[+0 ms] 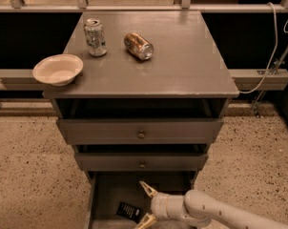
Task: Pick rxbar chocolate from bottom drawer and place on counter
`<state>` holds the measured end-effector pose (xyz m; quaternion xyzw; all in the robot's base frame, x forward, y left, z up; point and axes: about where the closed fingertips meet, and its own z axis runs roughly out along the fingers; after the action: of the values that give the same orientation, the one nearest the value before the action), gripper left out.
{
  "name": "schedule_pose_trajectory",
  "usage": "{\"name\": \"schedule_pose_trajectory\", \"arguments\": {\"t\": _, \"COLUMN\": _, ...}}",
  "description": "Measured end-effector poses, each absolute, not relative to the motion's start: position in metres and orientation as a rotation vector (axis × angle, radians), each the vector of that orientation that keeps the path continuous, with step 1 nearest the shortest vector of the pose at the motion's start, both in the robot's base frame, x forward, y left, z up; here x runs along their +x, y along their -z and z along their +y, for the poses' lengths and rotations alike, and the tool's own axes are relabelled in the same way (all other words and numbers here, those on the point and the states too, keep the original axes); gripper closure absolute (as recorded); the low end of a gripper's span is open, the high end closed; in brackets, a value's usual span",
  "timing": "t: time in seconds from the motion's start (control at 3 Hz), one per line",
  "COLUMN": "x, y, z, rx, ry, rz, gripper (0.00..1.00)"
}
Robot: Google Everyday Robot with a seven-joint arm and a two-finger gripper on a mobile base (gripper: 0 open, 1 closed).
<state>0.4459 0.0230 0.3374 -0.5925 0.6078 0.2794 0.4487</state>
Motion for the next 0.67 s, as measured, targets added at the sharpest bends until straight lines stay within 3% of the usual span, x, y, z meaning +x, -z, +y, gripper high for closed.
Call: {"name": "schedule_pose_trajectory", "arguments": {"t": 0.67, "x": 0.46, "y": -0.271, "z": 0.046, "rx": -1.381, "ry": -0.682, "rz": 1.519, "gripper": 0.0}}
